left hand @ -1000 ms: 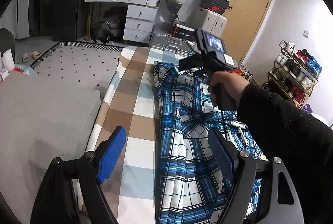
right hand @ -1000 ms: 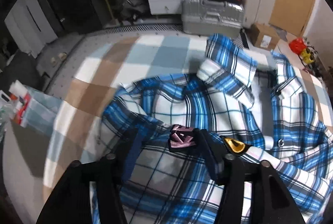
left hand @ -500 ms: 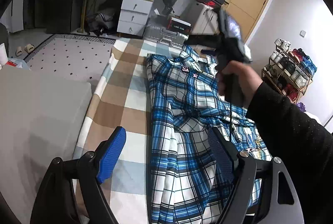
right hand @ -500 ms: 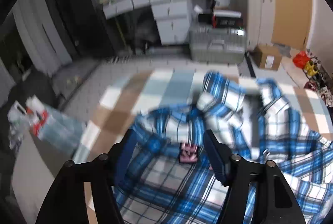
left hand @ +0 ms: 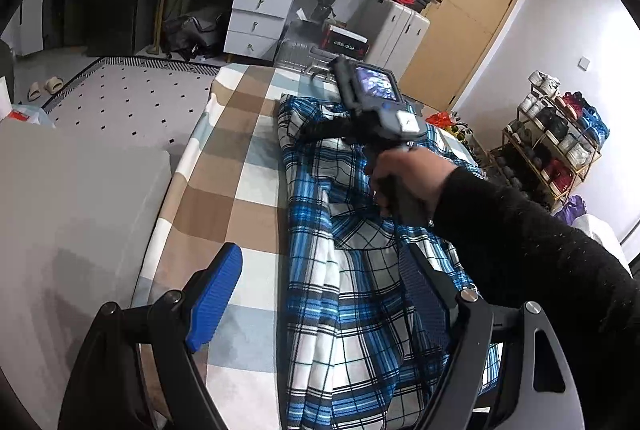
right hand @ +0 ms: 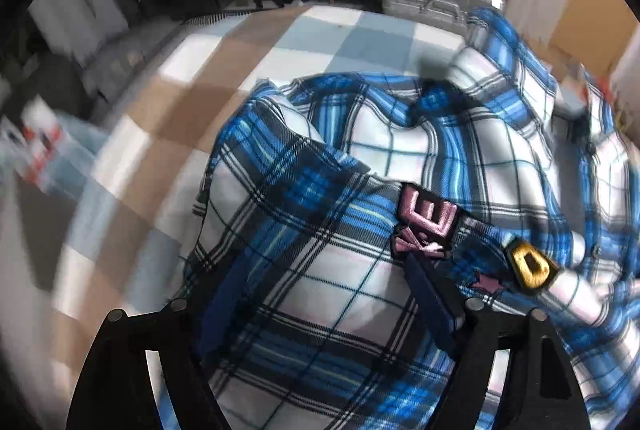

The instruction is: Fold large clothes

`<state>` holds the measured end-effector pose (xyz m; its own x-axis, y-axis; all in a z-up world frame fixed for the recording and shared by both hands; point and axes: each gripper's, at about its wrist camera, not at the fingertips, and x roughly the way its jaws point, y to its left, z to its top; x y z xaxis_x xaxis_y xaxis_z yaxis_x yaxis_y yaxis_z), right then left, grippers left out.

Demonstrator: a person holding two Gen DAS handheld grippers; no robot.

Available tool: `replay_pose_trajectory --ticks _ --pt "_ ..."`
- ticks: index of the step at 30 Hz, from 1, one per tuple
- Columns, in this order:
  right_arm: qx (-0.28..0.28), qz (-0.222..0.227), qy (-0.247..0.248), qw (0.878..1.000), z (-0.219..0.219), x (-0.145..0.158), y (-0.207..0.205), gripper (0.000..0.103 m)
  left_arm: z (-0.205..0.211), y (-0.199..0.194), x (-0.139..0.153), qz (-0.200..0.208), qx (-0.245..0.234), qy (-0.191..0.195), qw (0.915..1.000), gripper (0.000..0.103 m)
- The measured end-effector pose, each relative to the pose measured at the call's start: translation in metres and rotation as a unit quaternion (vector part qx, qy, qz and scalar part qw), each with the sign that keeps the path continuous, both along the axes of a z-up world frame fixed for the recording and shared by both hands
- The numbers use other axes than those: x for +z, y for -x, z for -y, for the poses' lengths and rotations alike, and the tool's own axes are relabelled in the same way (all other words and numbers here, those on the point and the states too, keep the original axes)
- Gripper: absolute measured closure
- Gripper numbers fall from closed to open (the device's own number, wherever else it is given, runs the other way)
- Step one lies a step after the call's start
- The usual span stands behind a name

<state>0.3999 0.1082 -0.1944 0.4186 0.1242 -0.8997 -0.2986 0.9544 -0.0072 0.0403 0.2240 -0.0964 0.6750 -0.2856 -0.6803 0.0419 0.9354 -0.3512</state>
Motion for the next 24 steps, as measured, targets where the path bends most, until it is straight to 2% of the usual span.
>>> replay_pose_trajectory --ticks 2,3,4,6,9,11,12,13,14,15,17,18,19,20,21,22,24 --pt "0.017 0.033 0.036 0.999 -0.013 0.002 0.006 0.021 -0.003 0.0 0.0 0.0 0.004 0.0 1.0 0.026" --pt "0.011 0.024 0.04 0.999 -0.015 0.005 0.002 0.023 -0.004 0.0 0.0 -0.001 0.007 0.002 1.0 0.026" --pt "0.002 0.013 0.037 0.999 -0.015 0.008 -0.003 0.034 -0.004 0.0 0.0 -0.003 0.007 0.004 1.0 0.026" --pt "-0.02 0.018 0.009 1.0 -0.009 0.026 -0.008 0.05 -0.003 0.0 -0.001 -0.007 0.006 0.006 0.9999 0.026" --pt "-0.037 0.032 -0.064 0.997 0.001 0.05 -0.015 0.054 0.001 0.0 -0.002 -0.007 0.002 -0.004 1.0 0.026" --pt "-0.043 0.015 -0.069 0.997 -0.003 0.047 -0.026 0.072 0.002 -0.001 -0.002 -0.009 0.003 -0.005 0.9999 0.026" --pt "-0.042 -0.002 -0.062 0.997 -0.008 0.041 -0.034 0.086 0.003 -0.001 -0.003 -0.011 0.002 -0.006 0.9999 0.026" --pt "-0.041 -0.019 -0.049 0.998 -0.01 0.028 -0.032 0.089 0.004 -0.001 -0.003 -0.012 0.002 -0.008 0.9999 0.026" --pt "-0.037 -0.04 -0.024 0.998 -0.015 0.02 -0.033 0.088 0.005 -0.001 -0.004 -0.012 0.002 -0.012 0.9998 0.026" --pt "-0.029 -0.024 0.005 0.999 -0.021 0.018 -0.028 0.088 0.005 0.0 -0.003 -0.01 0.002 -0.016 0.9998 0.026" --pt "-0.009 -0.038 0.043 0.998 -0.03 0.015 -0.031 0.088 0.006 0.0 -0.003 -0.002 0.003 -0.033 0.9994 0.026" --pt "0.001 -0.048 0.027 0.998 -0.027 0.02 -0.03 0.088 0.005 -0.001 -0.003 -0.001 0.005 -0.037 0.9993 0.026" --pt "0.013 -0.038 -0.005 0.999 -0.018 0.033 -0.024 0.088 0.004 -0.001 -0.003 -0.003 0.005 -0.033 0.9994 0.026" --pt "0.017 -0.018 -0.016 1.0 -0.008 0.044 -0.017 0.085 0.003 -0.002 -0.004 -0.006 0.005 -0.026 0.9996 0.026" --pt "0.018 0.012 -0.011 1.0 0.008 0.059 -0.007 0.075 0.002 -0.001 -0.004 -0.008 0.004 -0.018 0.9998 0.026" --pt "0.019 0.035 -0.001 0.999 0.023 0.068 0.003 0.06 0.002 0.0 -0.003 -0.008 0.003 -0.012 0.9999 0.026" --pt "0.003 0.07 0.033 0.997 0.059 0.078 0.021 0.049 0.006 0.004 0.001 -0.001 0.0 -0.007 1.0 0.026"
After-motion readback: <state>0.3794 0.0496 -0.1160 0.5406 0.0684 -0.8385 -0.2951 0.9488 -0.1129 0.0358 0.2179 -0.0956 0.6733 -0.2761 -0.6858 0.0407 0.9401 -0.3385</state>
